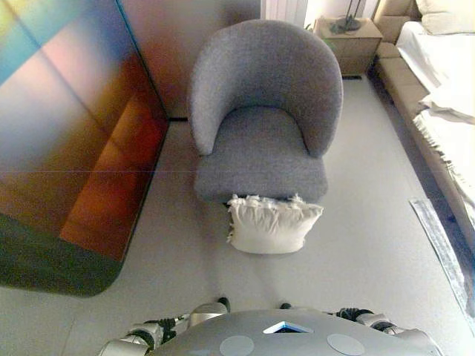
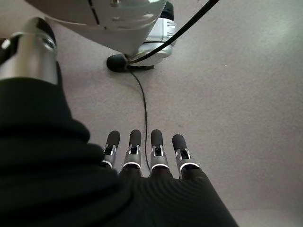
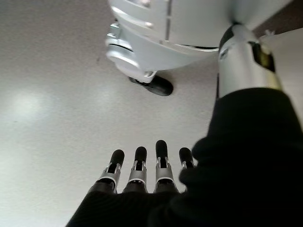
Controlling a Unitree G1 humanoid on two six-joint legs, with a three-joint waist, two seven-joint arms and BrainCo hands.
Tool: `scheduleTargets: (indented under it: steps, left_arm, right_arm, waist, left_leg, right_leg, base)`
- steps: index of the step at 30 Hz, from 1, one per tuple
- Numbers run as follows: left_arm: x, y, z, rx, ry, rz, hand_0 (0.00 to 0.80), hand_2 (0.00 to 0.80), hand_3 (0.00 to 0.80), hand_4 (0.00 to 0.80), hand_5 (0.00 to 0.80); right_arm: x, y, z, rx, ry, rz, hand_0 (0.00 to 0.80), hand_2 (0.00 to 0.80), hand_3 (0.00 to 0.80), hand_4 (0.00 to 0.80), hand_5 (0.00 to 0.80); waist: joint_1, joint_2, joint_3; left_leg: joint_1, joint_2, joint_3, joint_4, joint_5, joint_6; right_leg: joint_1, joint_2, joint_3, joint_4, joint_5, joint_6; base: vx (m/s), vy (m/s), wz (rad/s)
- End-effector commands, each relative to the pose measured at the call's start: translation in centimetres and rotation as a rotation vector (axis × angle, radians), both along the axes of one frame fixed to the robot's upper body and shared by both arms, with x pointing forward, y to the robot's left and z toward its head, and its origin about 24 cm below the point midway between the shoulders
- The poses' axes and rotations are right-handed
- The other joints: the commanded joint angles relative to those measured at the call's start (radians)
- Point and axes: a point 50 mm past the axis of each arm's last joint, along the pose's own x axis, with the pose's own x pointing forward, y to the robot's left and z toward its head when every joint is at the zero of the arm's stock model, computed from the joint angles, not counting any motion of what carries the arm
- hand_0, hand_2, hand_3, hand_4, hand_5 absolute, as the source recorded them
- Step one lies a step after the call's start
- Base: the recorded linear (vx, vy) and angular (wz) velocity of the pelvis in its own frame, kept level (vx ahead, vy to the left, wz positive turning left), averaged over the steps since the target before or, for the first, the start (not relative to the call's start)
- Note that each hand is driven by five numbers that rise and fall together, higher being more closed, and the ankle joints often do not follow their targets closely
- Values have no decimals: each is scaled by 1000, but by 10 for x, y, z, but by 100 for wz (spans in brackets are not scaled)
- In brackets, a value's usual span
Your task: Pick up the cushion and take it to the sofa
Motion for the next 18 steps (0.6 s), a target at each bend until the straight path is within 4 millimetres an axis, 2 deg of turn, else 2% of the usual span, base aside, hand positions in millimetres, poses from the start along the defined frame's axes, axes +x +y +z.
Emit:
scheduleTargets:
  steps: [1,18]
  left_arm:
    - [6,6,2,9,10,32,0,0,0,0,0]
    - [10,9,4,19,48,-11,0,0,0,0,0]
  right_arm:
    - [3,5,-1,-7,8,-10,0,0,0,0,0]
    - [1,9,-2,0,6,-34,0,0,0,0,0]
  waist:
    - [17,-65,7]
    - [9,-75,11]
  left_leg:
    - [14,-22,-7,12,-68,23]
    - [15,-31,5,-1,-72,41]
  right_leg:
    - [-17,-35,-20,19,6,31]
    - [-25,-34,-12,28,10,40]
  base:
    - [9,41,1]
    - [2,8,0]
